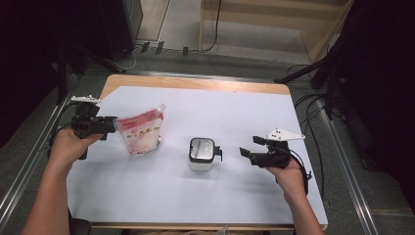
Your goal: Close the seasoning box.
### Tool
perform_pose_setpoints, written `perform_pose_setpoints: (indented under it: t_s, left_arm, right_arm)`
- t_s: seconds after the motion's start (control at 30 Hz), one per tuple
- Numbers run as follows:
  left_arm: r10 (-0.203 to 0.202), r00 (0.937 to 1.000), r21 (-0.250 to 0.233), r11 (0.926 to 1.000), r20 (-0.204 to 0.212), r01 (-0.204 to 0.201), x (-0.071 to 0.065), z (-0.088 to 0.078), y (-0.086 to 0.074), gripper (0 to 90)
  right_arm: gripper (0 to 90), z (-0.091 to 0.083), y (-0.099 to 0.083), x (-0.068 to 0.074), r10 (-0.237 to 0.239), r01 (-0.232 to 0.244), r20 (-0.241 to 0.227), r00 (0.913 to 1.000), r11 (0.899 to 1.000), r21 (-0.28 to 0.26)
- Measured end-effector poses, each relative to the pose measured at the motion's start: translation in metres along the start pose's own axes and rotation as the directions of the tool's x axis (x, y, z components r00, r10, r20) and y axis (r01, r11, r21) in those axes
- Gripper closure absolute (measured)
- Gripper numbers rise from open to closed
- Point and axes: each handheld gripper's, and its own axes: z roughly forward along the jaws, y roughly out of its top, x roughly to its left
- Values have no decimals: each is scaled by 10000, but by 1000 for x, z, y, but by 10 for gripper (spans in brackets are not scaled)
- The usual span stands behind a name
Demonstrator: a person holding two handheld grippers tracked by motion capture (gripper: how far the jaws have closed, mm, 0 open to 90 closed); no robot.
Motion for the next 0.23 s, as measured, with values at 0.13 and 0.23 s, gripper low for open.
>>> perform_pose_setpoints:
  t_s: [0.13, 0.23]
  left_arm:
    - [-161, 9998, -11, 9999, 67, 161, 2, 0, -1, 347]
    - [-205, 9998, -9, 9998, 48, 205, 3, 0, -1, 345]
  right_arm:
    - [269, 1, 0, 0, -127, 126, 24, 9999, 9999, 14]
    - [269, 2, 0, 0, -144, 145, 247, 9996, 9999, -27]
